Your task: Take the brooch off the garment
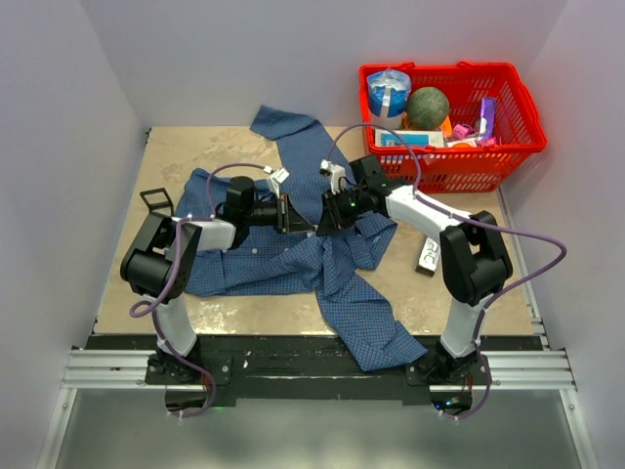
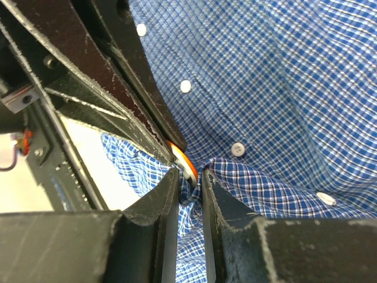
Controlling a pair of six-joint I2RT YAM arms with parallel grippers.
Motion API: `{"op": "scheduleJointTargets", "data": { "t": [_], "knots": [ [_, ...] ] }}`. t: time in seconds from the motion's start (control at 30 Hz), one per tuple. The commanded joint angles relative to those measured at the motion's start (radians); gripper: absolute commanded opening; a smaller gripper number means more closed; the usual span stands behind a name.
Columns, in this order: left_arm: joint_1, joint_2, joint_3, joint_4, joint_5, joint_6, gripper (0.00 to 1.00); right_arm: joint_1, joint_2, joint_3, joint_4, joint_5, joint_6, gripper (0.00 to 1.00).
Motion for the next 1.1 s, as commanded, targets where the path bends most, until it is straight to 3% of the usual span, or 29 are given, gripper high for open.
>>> {"op": "scheduleJointTargets", "data": {
  "t": [0.0,0.27,0.4,0.63,0.83,1.07],
  "knots": [
    [-0.020,-0.025,0.004,0.098,0.053,-0.059,0.00,0.008,0.004,0.038,0.019,0.171,0.017,0.19],
    [-0.040,-0.002,0.022,0.129,0.036,-0.087,0.00,0.077,0.004,0.061,-0.015,0.412,0.021,0.20],
    [-0.040,0.003,0.024,0.139,0.031,-0.095,0.00,0.094,0.009,0.054,-0.036,0.438,-0.019,0.20],
    [-0.056,0.021,0.028,0.158,0.006,-0.111,0.00,0.109,-0.034,0.043,0.008,0.367,0.073,0.28],
    [-0.058,0.017,0.051,0.120,-0.006,-0.067,0.00,0.119,-0.080,0.032,-0.084,0.418,-0.011,0.30],
    [-0.058,0.006,0.050,0.115,0.019,-0.039,0.00,0.074,-0.186,-0.038,-0.007,0.253,-0.004,0.35]
  ]
}}
